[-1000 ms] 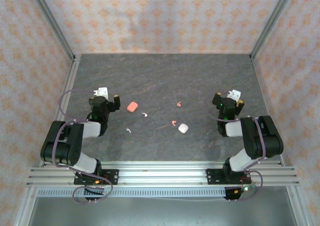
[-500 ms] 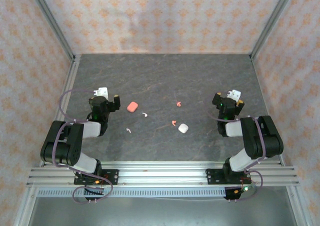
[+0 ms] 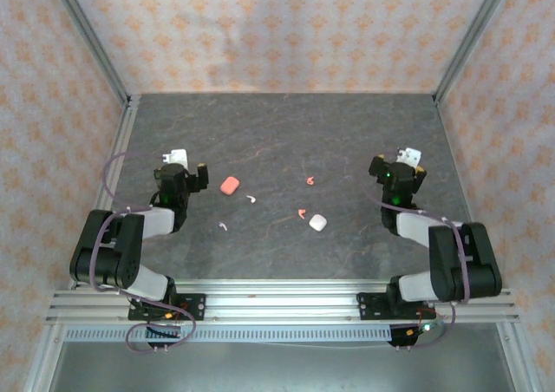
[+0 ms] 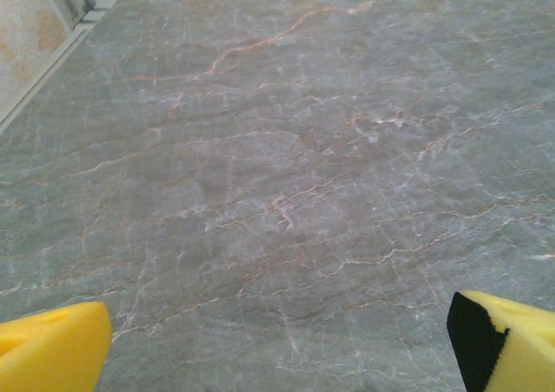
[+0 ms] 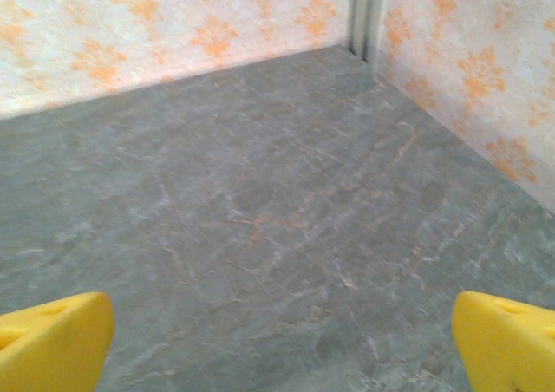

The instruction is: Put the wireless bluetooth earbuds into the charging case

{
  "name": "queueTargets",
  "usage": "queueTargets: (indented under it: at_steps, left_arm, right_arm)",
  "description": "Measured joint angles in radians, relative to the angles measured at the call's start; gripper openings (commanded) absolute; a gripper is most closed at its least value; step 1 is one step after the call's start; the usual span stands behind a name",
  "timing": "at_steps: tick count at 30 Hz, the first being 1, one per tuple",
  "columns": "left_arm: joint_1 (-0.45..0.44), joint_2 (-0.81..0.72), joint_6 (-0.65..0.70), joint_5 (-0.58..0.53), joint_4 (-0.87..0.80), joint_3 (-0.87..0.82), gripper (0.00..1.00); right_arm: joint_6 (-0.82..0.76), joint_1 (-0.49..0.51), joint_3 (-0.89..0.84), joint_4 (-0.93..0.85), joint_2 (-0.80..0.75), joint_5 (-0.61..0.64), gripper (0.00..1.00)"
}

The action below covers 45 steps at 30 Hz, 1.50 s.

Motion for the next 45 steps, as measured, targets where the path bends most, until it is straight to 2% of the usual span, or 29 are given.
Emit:
queueTargets:
  at_steps: [7, 11, 14, 18, 21, 23, 28, 34, 45]
  left_arm:
    - [0.000, -0.159, -0.106, -0.123, -0.362, 0.185, 1.00]
    - [0.003, -0.188, -0.197, -0.164, -0.630, 0.342, 1.00]
    - [0.003, -0.187, -0.232, -0.114, -0.793, 0.420, 1.00]
    - [-0.001, -0.158, -0.257, 0.030, -0.959, 0.468, 1.00]
    - [-0.045, -0.142, -0.267, 0.116, -1.051, 0.463, 1.00]
    - [-0.096, -0.144, -0.278, 0.151, -1.086, 0.453, 1.00]
    - [-0.206, -0.204, -0.320, 0.244, -1.122, 0.393, 0.99]
    - [-0.216, -0.319, -0.365, 0.317, -1.138, 0.313, 0.99]
    - [-0.216, -0.384, -0.389, 0.346, -1.149, 0.301, 0.99]
  right_arm:
    - [0.079, 0.011, 0.152, -0.397, -0.147, -0.201, 1.00]
    - [0.138, 0.085, 0.271, -0.662, -0.150, -0.293, 1.00]
    - [0.153, 0.174, 0.294, -0.806, -0.151, -0.368, 1.00]
    - [0.145, 0.306, 0.300, -0.980, -0.148, -0.429, 1.00]
    - [0.108, 0.409, 0.355, -1.095, -0.103, -0.452, 1.00]
    - [0.075, 0.463, 0.410, -1.155, -0.050, -0.454, 0.99]
    - [-0.027, 0.560, 0.556, -1.315, 0.154, -0.451, 0.84]
    - [-0.098, 0.597, 0.626, -1.436, 0.335, -0.450, 0.78]
    - [-0.135, 0.629, 0.627, -1.466, 0.365, -0.428, 0.73]
